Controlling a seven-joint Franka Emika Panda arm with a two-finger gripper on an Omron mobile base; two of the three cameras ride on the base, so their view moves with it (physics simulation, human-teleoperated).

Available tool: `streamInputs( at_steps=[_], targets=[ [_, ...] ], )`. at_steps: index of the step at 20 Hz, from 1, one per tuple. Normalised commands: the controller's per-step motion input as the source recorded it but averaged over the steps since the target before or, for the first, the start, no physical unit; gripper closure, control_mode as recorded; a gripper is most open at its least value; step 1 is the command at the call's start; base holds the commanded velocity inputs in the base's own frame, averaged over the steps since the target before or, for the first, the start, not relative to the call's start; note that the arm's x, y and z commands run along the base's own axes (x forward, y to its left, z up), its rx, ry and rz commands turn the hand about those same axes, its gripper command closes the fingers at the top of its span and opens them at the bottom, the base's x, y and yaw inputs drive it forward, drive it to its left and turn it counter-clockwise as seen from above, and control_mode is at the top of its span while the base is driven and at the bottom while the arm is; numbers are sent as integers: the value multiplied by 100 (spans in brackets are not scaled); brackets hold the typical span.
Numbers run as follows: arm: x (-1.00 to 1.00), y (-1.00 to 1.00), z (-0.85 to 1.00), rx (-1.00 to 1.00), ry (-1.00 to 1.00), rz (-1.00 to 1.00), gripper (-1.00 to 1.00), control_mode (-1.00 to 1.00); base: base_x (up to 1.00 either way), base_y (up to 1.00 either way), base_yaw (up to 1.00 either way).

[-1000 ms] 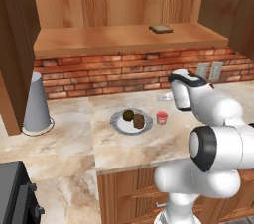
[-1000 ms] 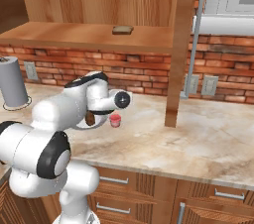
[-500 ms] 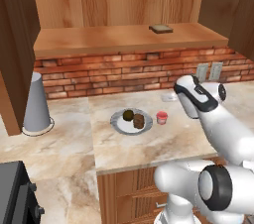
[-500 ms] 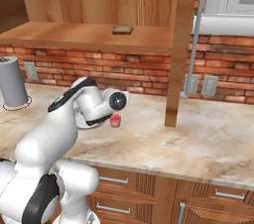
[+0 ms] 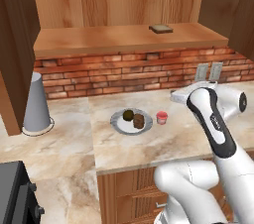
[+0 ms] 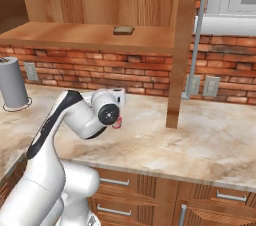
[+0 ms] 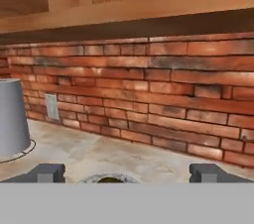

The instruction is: Pick the avocado and bread from the counter and place them on the plate. Then pick the jam from the cabinet and place it next to the plate. Lastly close the cabinet door.

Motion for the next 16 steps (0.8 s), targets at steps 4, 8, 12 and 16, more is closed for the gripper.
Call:
streamInputs(
  at_steps=[4, 8, 12, 16],
  targets=[
    [-81, -11, 66, -1, -22, -2, -100, -100, 0, 0, 0],
    [-81, -18, 66, -1, -21, -1, -100, -100, 0, 0, 0],
    [-77, -20, 71, -2, -14, -1, -100, -100, 0, 0, 0],
    [-73, -25, 80, -2, -4, -3, -100, -100, 0, 0, 0]
  ],
)
